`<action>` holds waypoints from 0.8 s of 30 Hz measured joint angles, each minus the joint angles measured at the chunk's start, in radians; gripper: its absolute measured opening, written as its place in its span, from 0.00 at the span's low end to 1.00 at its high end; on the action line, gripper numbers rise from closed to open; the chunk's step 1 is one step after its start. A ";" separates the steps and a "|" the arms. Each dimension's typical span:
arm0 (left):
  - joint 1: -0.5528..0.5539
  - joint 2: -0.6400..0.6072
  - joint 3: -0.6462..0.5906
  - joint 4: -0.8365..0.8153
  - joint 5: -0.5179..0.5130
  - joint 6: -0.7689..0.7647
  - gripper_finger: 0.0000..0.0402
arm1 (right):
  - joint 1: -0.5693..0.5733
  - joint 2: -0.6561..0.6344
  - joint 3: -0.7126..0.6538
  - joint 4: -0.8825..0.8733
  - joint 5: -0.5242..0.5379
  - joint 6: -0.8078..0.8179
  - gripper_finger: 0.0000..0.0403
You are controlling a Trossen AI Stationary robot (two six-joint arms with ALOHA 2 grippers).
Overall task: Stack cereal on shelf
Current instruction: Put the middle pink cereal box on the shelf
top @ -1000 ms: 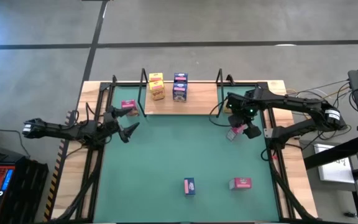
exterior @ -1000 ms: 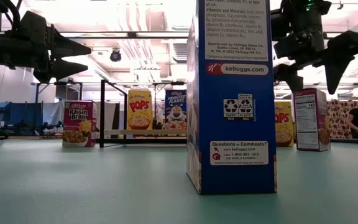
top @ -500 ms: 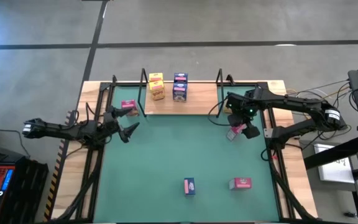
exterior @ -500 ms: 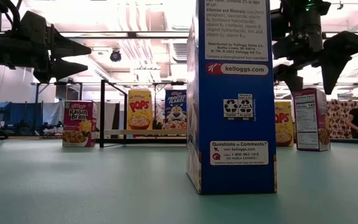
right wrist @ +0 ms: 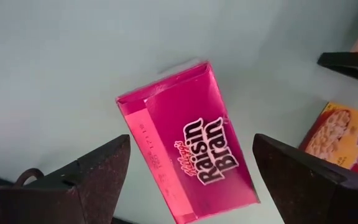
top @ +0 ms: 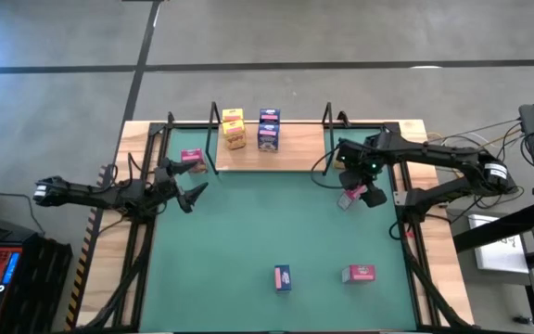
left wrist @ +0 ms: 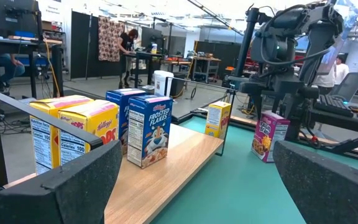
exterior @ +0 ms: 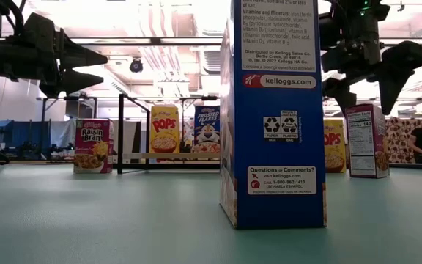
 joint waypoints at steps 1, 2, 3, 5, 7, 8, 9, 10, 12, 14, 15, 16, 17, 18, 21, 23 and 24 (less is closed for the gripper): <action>0.000 0.000 0.000 0.000 0.000 0.000 1.00 | 0.000 0.000 -0.006 0.004 0.000 0.000 0.81; 0.000 0.000 0.000 0.000 0.000 0.000 1.00 | 0.000 0.000 -0.011 0.006 0.000 0.000 0.81; 0.000 0.000 0.000 0.000 0.000 0.000 1.00 | 0.000 0.000 -0.017 0.011 0.000 0.000 0.81; 0.000 0.000 0.000 0.000 0.000 0.000 1.00 | 0.000 0.000 -0.029 0.027 0.001 0.000 0.81; 0.000 0.000 0.000 0.000 0.000 0.000 1.00 | 0.000 0.000 -0.033 0.034 0.001 0.000 0.81; 0.000 0.000 0.000 0.000 0.000 0.000 1.00 | 0.000 0.000 -0.034 0.035 0.001 0.000 0.81; 0.000 0.000 0.000 0.000 0.000 0.000 1.00 | 0.000 0.000 -0.034 0.035 0.001 -0.001 0.81; 0.000 0.000 0.000 0.000 0.000 0.000 1.00 | 0.000 0.001 -0.034 0.038 0.001 -0.001 0.81; 0.000 0.000 0.000 0.000 0.000 0.000 1.00 | 0.000 0.000 -0.034 0.040 0.001 0.000 0.81; 0.000 0.000 0.000 0.000 0.000 0.000 1.00 | 0.000 0.000 -0.035 0.046 0.002 0.000 0.80; 0.000 0.000 0.000 0.000 0.000 0.000 1.00 | 0.000 0.000 -0.035 0.047 0.002 0.000 0.79; 0.000 0.000 0.000 0.000 0.000 0.000 1.00 | 0.000 0.000 -0.035 0.047 0.002 0.000 0.77; 0.000 0.000 0.000 0.000 0.000 0.000 1.00 | 0.000 0.000 -0.036 0.046 0.002 0.000 0.74; 0.000 0.000 0.000 0.000 0.000 0.000 1.00 | 0.000 0.000 -0.035 0.045 0.002 0.000 0.71; 0.000 0.000 0.000 0.000 0.000 0.000 1.00 | 0.000 0.000 -0.036 0.045 0.001 -0.001 0.60; 0.000 0.000 0.000 0.000 0.000 0.000 1.00 | 0.000 0.000 -0.036 0.048 0.001 -0.001 0.54; 0.000 0.000 0.000 0.000 0.000 0.000 1.00 | 0.000 0.000 -0.036 0.051 0.000 0.000 0.51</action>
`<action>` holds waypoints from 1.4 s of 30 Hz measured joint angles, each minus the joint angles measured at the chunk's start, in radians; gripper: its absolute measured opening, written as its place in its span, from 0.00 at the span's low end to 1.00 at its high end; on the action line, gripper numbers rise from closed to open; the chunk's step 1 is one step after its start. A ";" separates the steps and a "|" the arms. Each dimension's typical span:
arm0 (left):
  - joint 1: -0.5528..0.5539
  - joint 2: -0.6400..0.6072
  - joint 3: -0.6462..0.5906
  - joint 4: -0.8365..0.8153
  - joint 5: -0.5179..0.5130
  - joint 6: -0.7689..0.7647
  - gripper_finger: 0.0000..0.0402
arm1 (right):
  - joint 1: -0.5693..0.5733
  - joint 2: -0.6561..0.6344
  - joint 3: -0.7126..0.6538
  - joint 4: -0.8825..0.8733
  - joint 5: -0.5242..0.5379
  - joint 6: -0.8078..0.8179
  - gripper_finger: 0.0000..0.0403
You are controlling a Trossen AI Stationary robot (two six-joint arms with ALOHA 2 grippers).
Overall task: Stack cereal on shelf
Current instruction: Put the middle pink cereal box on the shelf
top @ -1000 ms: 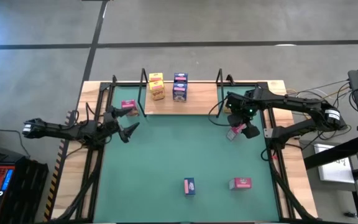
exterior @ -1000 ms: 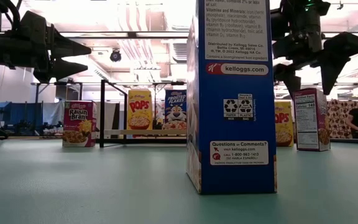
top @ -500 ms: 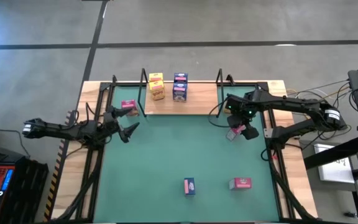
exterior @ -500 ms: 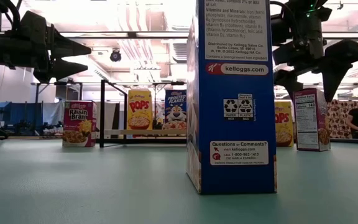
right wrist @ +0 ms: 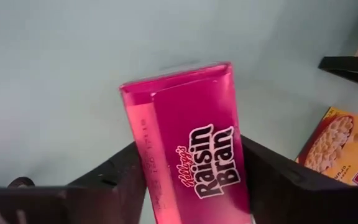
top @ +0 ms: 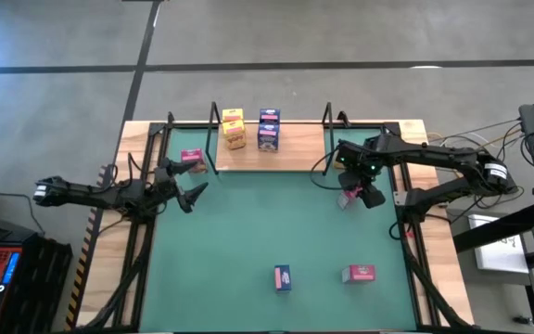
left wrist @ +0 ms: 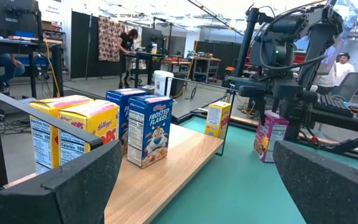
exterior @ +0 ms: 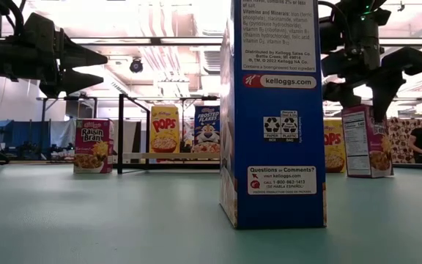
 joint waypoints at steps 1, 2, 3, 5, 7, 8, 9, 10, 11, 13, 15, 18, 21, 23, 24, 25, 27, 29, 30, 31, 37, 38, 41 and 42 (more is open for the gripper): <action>0.000 0.000 0.000 0.000 0.000 0.000 1.00 | 0.000 0.000 0.000 0.003 0.000 0.000 0.50; 0.000 0.000 0.000 0.000 0.000 0.000 1.00 | 0.000 0.000 0.000 0.004 0.000 0.000 0.48; 0.000 0.000 0.000 0.000 0.000 0.000 1.00 | 0.000 0.000 0.000 0.003 -0.001 0.000 0.47; 0.000 0.000 0.000 0.000 0.000 0.000 1.00 | 0.000 0.000 0.000 0.003 0.000 0.000 0.46; 0.000 0.000 0.000 0.000 0.000 0.000 1.00 | 0.000 0.000 0.000 0.004 0.000 0.002 0.45; 0.000 0.000 0.000 0.000 0.000 0.000 1.00 | 0.000 0.000 0.000 0.005 0.000 0.012 0.45; 0.000 0.000 0.000 0.000 0.000 0.000 1.00 | 0.000 -0.001 0.000 0.008 0.000 0.031 0.45; 0.000 0.000 0.000 0.000 0.000 0.000 1.00 | 0.000 -0.001 0.000 0.011 -0.001 0.054 0.45; 0.000 0.000 0.000 0.000 0.000 0.000 1.00 | 0.000 -0.002 0.003 0.012 -0.002 0.081 0.45; 0.000 0.000 0.000 0.000 0.000 0.000 1.00 | 0.000 -0.002 0.016 0.020 -0.008 0.141 0.45; 0.000 0.000 0.000 0.000 0.000 0.000 1.00 | 0.000 -0.002 0.039 0.036 -0.009 0.191 0.45; 0.000 0.000 0.000 0.000 0.000 0.000 1.00 | 0.000 -0.002 0.078 0.051 -0.009 0.221 0.45; 0.000 0.000 0.000 0.000 0.000 0.000 1.00 | 0.000 -0.002 0.117 0.087 -0.026 0.249 0.45; 0.000 0.000 0.000 0.000 0.000 0.000 1.00 | 0.000 -0.002 0.136 0.112 -0.074 0.278 0.45; 0.000 0.000 0.000 0.000 0.000 0.000 1.00 | 0.000 -0.002 0.146 0.126 -0.104 0.302 0.45; 0.000 0.000 0.000 0.000 0.000 0.000 1.00 | 0.000 -0.002 0.154 0.144 -0.135 0.326 0.45; 0.000 0.000 0.000 0.000 0.000 0.000 1.00 | 0.000 -0.002 0.171 0.179 -0.176 0.358 0.45; 0.000 0.000 0.000 0.000 0.000 0.000 1.00 | 0.000 -0.002 0.190 0.221 -0.185 0.374 0.45; 0.000 0.000 0.000 0.000 0.000 0.000 1.00 | 0.000 -0.002 0.198 0.246 -0.185 0.375 0.45; 0.000 0.000 0.000 0.000 0.000 0.000 1.00 | 0.000 -0.002 0.206 0.273 -0.185 0.375 0.45; 0.000 0.000 0.000 0.000 0.000 0.000 1.00 | 0.000 -0.002 0.229 0.425 -0.182 0.375 0.45; 0.000 0.000 0.000 0.000 0.000 0.000 1.00 | 0.000 -0.002 0.229 0.443 -0.167 0.381 0.45; 0.000 0.000 0.000 0.000 0.000 0.000 1.00 | 0.000 -0.002 0.229 0.476 -0.065 0.391 0.45; 0.000 0.000 0.000 0.000 0.000 0.000 1.00 | 0.000 0.001 0.229 0.491 -0.022 0.374 0.45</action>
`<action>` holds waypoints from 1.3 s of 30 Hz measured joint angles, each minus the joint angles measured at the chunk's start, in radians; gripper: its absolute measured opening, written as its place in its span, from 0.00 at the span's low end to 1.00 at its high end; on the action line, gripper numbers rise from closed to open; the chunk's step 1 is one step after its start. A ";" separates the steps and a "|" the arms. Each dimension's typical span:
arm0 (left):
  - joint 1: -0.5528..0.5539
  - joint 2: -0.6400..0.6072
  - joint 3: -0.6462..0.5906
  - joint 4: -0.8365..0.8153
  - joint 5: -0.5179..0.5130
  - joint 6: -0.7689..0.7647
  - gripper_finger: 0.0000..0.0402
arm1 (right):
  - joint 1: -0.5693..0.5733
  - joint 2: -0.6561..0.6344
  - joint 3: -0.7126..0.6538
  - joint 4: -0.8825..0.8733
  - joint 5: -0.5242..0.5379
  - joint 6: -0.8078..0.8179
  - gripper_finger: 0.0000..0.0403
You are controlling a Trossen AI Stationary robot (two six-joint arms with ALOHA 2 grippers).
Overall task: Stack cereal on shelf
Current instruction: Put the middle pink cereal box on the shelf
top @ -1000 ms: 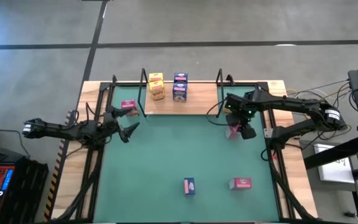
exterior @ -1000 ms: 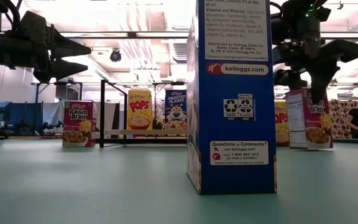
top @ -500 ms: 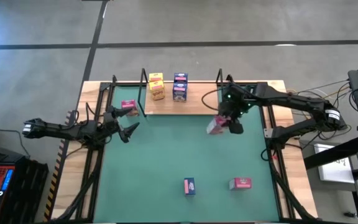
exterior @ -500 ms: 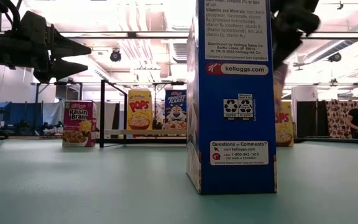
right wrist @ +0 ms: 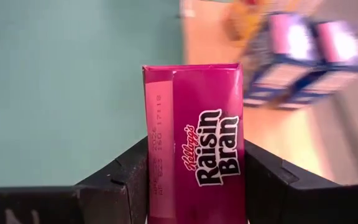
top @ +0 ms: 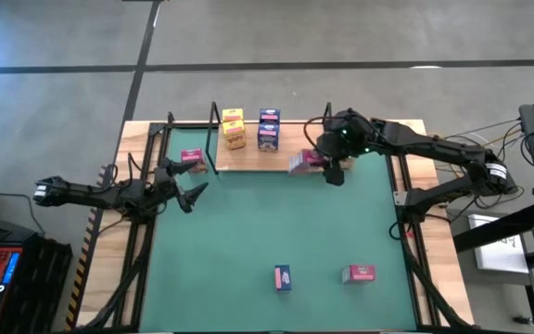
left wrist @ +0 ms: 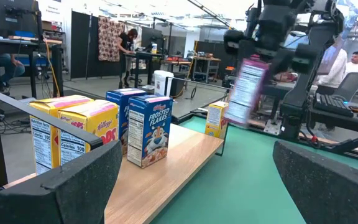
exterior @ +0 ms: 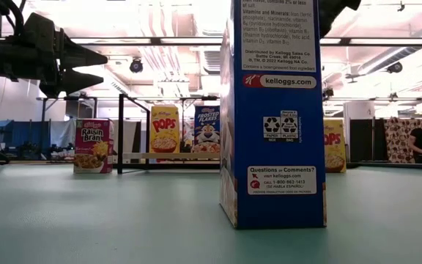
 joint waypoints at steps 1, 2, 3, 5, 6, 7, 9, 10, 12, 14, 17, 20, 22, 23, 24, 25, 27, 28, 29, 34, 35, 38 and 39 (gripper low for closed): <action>0.000 0.000 0.000 0.000 0.000 0.000 1.00 | 0.000 0.004 0.000 0.017 0.034 -0.021 0.45; 0.000 0.000 0.000 0.000 0.000 0.000 1.00 | -0.001 0.010 0.000 0.030 0.062 -0.052 0.45; 0.000 0.000 0.000 0.000 0.000 0.000 1.00 | -0.001 0.016 0.000 0.043 0.089 -0.084 0.45; 0.000 0.000 0.000 0.000 0.000 0.000 1.00 | -0.002 0.028 -0.001 0.069 0.150 -0.147 0.45; 0.000 0.000 0.000 0.000 0.000 0.000 1.00 | -0.002 0.035 -0.001 0.084 0.180 -0.170 0.45; 0.000 0.000 0.000 0.000 0.000 0.000 1.00 | -0.002 0.045 -0.001 0.101 0.206 -0.186 0.45; 0.000 0.000 0.000 0.000 0.000 0.000 1.00 | -0.008 0.067 -0.001 0.123 0.254 -0.201 0.45; 0.000 0.000 0.000 0.000 0.000 0.000 1.00 | -0.013 0.079 0.003 0.120 0.274 -0.202 0.45; 0.000 0.000 0.000 0.000 0.000 0.000 1.00 | -0.025 0.110 0.022 0.115 0.295 -0.203 0.45; 0.000 0.000 0.000 0.000 0.000 0.000 1.00 | -0.042 0.141 0.049 0.102 0.301 -0.203 0.45; 0.000 0.000 0.000 0.000 0.000 0.000 1.00 | -0.063 0.190 0.103 0.058 0.301 -0.203 0.45; 0.000 0.000 0.000 0.000 0.000 0.000 1.00 | -0.083 0.243 0.184 -0.041 0.301 -0.202 0.45; 0.000 0.000 0.000 0.000 0.000 0.000 1.00 | -0.096 0.277 0.242 -0.106 0.296 -0.203 0.45; 0.000 0.000 0.000 0.000 0.000 0.000 1.00 | -0.107 0.294 0.268 -0.135 0.283 -0.210 0.45; 0.000 0.000 0.000 0.000 0.000 0.000 1.00 | -0.117 0.311 0.293 -0.163 0.267 -0.215 0.45; 0.000 0.000 0.000 0.000 0.000 0.000 1.00 | -0.129 0.328 0.315 -0.185 0.251 -0.217 0.45; 0.000 0.000 0.000 0.000 0.000 0.000 1.00 | -0.154 0.361 0.354 -0.201 0.197 -0.216 0.45; 0.000 0.000 0.000 0.000 0.000 0.000 1.00 | -0.168 0.374 0.369 -0.205 0.169 -0.217 0.45; 0.000 0.000 0.000 0.000 0.000 0.000 1.00 | -0.182 0.387 0.381 -0.209 0.151 -0.217 0.45; 0.000 0.000 0.000 0.000 0.000 0.000 1.00 | -0.230 0.447 0.430 -0.216 0.144 -0.218 0.45; 0.000 0.000 0.000 0.000 0.000 0.000 1.00 | -0.237 0.455 0.437 -0.217 0.144 -0.219 0.45; 0.000 0.000 0.000 0.000 0.000 0.000 1.00 | -0.250 0.470 0.460 -0.216 0.144 -0.229 0.45; 0.000 0.000 0.000 0.000 0.000 0.000 1.00 | -0.255 0.475 0.466 -0.217 0.143 -0.230 0.45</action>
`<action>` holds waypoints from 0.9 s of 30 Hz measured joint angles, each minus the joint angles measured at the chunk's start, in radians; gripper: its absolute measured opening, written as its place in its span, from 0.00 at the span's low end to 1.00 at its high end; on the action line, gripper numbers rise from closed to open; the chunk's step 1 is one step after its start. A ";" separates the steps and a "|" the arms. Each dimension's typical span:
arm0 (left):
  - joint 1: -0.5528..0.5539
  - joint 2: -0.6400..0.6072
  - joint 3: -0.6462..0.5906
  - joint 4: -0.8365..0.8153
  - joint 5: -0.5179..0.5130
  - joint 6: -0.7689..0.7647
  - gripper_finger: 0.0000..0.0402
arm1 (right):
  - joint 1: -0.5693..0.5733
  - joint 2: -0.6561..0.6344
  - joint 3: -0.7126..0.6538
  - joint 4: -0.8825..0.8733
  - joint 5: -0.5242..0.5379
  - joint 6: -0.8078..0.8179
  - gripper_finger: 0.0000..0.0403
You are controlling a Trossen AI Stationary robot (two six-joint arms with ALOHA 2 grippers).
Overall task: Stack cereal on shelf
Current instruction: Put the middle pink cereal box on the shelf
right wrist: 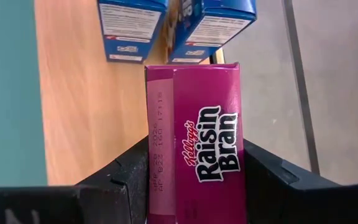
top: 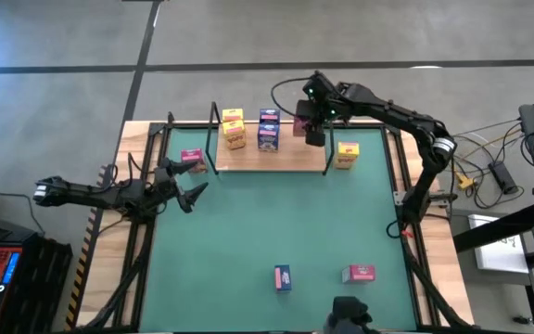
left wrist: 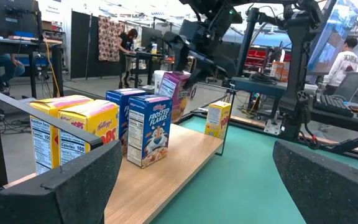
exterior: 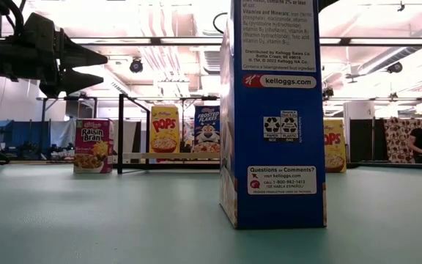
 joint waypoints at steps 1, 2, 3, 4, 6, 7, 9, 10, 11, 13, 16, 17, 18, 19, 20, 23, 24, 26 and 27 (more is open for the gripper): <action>0.000 0.000 0.000 0.000 0.000 0.000 1.00 | -0.003 0.004 0.005 0.000 0.000 -0.002 0.45; 0.000 0.000 0.000 0.000 0.000 0.000 1.00 | -0.006 0.009 0.010 0.000 0.000 -0.003 0.45; 0.000 0.000 0.000 0.000 0.000 0.000 1.00 | -0.009 0.015 0.015 -0.001 0.000 -0.009 0.45; 0.000 0.000 0.000 0.000 0.000 0.000 1.00 | -0.013 0.019 0.019 -0.001 0.000 -0.016 0.45; 0.000 0.000 0.000 0.000 0.000 0.000 1.00 | -0.019 0.027 0.022 0.000 0.000 -0.025 0.45; 0.000 0.000 0.000 0.000 0.000 0.000 1.00 | -0.025 0.032 0.023 0.001 0.001 -0.025 0.45; 0.000 0.000 0.000 0.000 0.000 0.000 1.00 | -0.036 0.043 0.024 0.000 0.000 -0.030 0.45; 0.000 0.000 0.000 0.000 0.000 0.000 1.00 | -0.039 0.048 0.024 0.000 0.000 -0.037 0.45; 0.000 0.000 0.000 0.000 0.000 0.000 1.00 | -0.044 0.051 0.024 0.001 0.000 -0.043 0.45; 0.000 0.000 0.000 0.000 0.000 0.000 1.00 | -0.046 0.053 0.024 0.008 0.000 -0.051 0.45; 0.000 0.000 0.000 0.000 0.000 0.000 1.00 | -0.049 0.054 0.024 0.016 -0.003 -0.052 0.45; 0.000 0.000 0.000 0.001 0.000 0.000 1.00 | -0.049 0.056 0.024 0.016 -0.011 -0.053 0.45; 0.000 0.000 0.000 0.000 0.000 0.000 1.00 | -0.049 0.060 0.024 0.016 -0.023 -0.053 0.45; 0.000 0.000 0.000 0.000 0.000 0.000 1.00 | -0.051 0.063 0.024 0.016 -0.035 -0.053 0.45; 0.000 0.000 0.000 0.000 0.000 0.000 1.00 | -0.054 0.066 0.024 0.016 -0.043 -0.053 0.45; 0.000 0.000 0.000 0.000 0.000 0.000 1.00 | -0.061 0.075 0.024 0.029 -0.045 -0.060 0.45; 0.000 0.000 0.000 0.000 0.000 0.000 1.00 | -0.065 0.078 0.024 0.035 -0.045 -0.062 0.45; 0.000 0.000 0.000 0.000 0.000 0.000 1.00 | -0.069 0.082 0.024 0.035 -0.045 -0.062 0.45; 0.000 0.000 0.000 0.000 0.000 0.000 1.00 | -0.070 0.084 0.024 0.037 -0.045 -0.061 0.45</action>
